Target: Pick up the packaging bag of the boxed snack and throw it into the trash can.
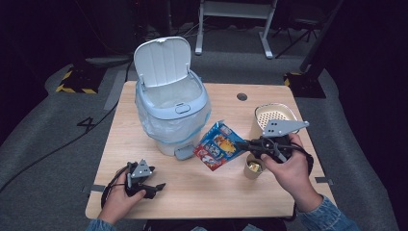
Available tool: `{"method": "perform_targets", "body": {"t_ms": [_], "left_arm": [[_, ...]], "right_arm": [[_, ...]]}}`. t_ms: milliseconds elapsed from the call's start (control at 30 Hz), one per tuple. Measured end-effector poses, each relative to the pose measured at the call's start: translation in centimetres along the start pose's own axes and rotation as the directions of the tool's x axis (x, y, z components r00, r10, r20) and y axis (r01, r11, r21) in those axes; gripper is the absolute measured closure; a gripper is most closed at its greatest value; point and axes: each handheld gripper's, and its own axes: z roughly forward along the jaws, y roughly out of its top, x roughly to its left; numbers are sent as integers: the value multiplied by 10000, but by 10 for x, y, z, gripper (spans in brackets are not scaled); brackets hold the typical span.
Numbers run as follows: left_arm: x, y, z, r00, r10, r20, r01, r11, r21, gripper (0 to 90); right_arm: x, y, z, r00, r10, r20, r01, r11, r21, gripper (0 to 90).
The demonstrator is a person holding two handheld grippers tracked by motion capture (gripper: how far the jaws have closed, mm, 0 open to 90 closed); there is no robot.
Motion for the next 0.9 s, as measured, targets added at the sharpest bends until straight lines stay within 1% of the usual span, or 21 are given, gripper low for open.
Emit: {"method": "perform_targets", "body": {"t_ms": [33,167,200,267,333,533,667,700,767,867,900], "left_arm": [[0,0,1,10000,60,44,-61,10000,47,179],[0,1,1,10000,53,69,-53,10000,44,177],[0,1,1,10000,53,69,-53,10000,44,175],[0,1,1,9999,88,72,-89,9999,59,171],[0,1,1,9999,95,93,-96,9999,60,170],[0,1,1,9999,124,94,-125,9999,66,170],[0,1,1,9999,123,91,-124,9999,65,170],[0,1,1,9999,123,91,-124,9999,65,170],[1,1,1,9999,110,103,-111,9999,64,170],[1,1,2,9999,97,108,-98,9999,81,167],[1,1,2,9999,97,108,-98,9999,81,167]], "right_arm": [[-2,4,-7,10000,-48,-29,48,10000,-16,900],[-4,13,-18,9997,-137,-183,134,9998,-142,900],[-4,13,-18,9997,-137,-183,134,9998,-142,900],[-5,20,-25,9990,-306,-337,296,9992,-284,900],[-5,23,-27,9986,-362,-375,350,9989,-319,900],[-9,46,-42,9957,-699,-601,668,9964,-514,900],[-15,60,-47,9917,-839,-973,773,9945,-701,900],[-15,60,-47,9917,-839,-973,773,9945,-701,900],[-18,71,-50,9878,-984,-1204,874,9918,-934,900],[-19,82,-52,9853,-1254,-1160,1140,9884,-1005,900],[-19,82,-52,9853,-1254,-1160,1140,9884,-1005,900]]}}
